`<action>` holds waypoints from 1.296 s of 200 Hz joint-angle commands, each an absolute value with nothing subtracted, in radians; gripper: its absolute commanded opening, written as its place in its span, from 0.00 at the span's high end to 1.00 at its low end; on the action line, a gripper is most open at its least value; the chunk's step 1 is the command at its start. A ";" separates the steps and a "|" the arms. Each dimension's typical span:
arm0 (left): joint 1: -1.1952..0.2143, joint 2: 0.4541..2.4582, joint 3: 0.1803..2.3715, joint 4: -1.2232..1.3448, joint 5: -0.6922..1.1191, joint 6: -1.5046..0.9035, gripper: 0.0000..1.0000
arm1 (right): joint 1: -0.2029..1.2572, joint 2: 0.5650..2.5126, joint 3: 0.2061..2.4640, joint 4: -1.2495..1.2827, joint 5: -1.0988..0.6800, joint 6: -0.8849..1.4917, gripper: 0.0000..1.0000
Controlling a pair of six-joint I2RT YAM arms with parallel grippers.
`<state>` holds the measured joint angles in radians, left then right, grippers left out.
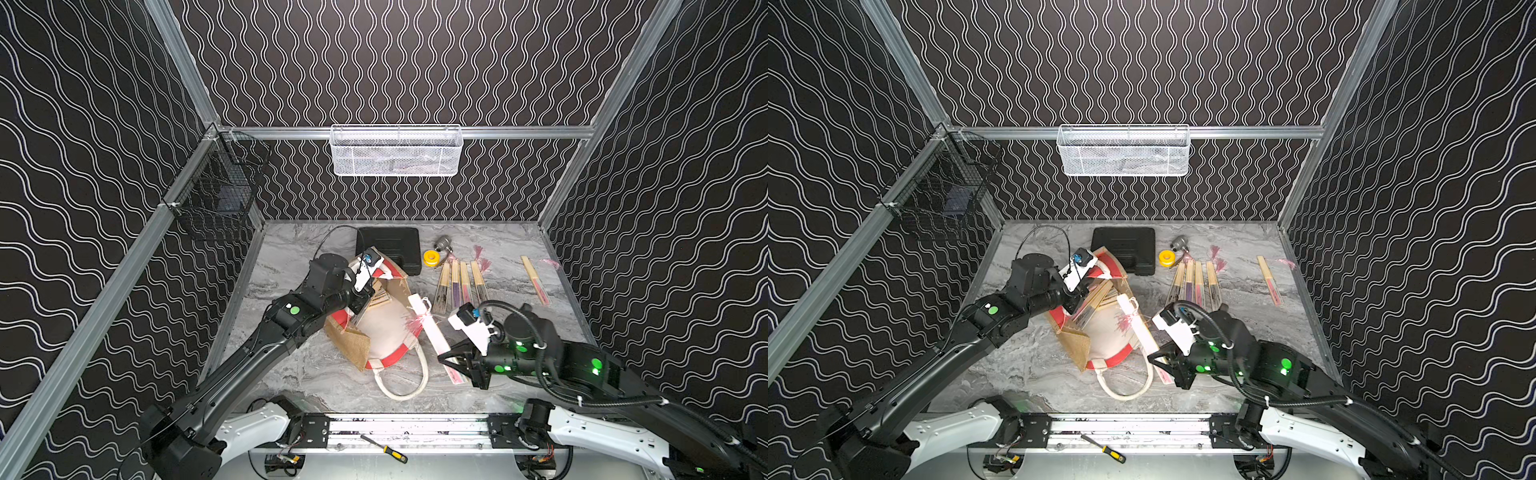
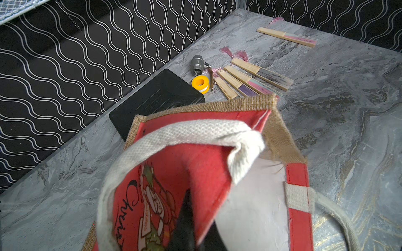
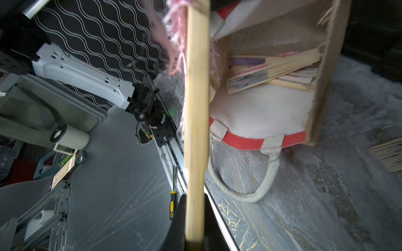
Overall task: Take out the folding fans from the tote bags
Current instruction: Place the folding fan at the center of the board.
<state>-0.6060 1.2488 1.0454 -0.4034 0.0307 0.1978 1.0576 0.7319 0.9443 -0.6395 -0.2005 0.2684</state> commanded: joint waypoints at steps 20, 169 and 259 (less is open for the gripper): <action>-0.607 1.249 1.051 -0.391 0.038 0.201 1.00 | 1.056 0.761 1.035 -0.635 -0.074 0.224 0.95; -0.606 1.235 1.043 -0.386 0.039 0.205 1.00 | 0.484 1.295 1.340 -0.493 0.091 0.123 0.96; -0.607 1.224 1.045 -0.384 0.047 0.209 1.00 | 0.168 2.053 2.009 -0.841 0.450 0.074 0.98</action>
